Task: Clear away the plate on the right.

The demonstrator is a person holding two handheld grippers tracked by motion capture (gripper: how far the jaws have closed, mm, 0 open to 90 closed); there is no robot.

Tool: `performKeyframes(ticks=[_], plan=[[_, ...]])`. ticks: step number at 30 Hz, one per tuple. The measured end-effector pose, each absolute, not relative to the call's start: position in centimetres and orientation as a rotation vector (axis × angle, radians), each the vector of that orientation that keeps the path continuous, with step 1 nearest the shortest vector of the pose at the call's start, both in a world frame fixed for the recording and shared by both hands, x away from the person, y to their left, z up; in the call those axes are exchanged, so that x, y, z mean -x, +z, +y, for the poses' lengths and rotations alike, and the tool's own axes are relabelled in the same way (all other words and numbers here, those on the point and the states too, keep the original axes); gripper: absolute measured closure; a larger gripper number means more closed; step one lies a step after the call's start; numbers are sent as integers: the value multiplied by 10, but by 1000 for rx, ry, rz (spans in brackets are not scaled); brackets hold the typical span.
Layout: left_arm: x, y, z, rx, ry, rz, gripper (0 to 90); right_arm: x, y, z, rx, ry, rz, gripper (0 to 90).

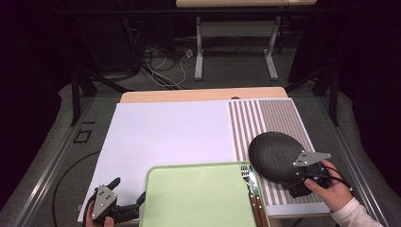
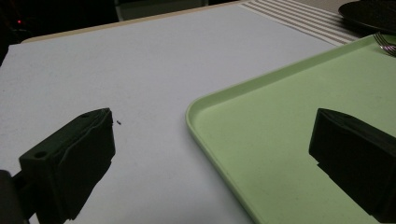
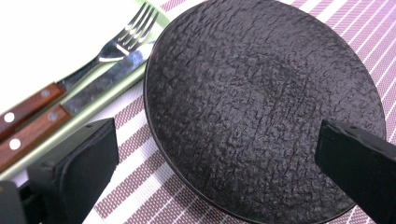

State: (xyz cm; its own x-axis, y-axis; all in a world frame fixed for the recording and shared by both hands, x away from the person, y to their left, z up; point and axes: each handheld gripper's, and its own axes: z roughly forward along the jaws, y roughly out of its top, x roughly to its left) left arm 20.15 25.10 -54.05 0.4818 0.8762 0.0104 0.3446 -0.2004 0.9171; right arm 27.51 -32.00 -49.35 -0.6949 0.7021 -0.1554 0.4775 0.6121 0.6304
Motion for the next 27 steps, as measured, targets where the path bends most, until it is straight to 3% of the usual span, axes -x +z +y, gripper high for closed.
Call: performKeyframes(ticks=[27], plan=[[-202, -541, 250, -1768, 687, 1034, 5, -276, -505, -319, -729, 608, 2505, 0]])
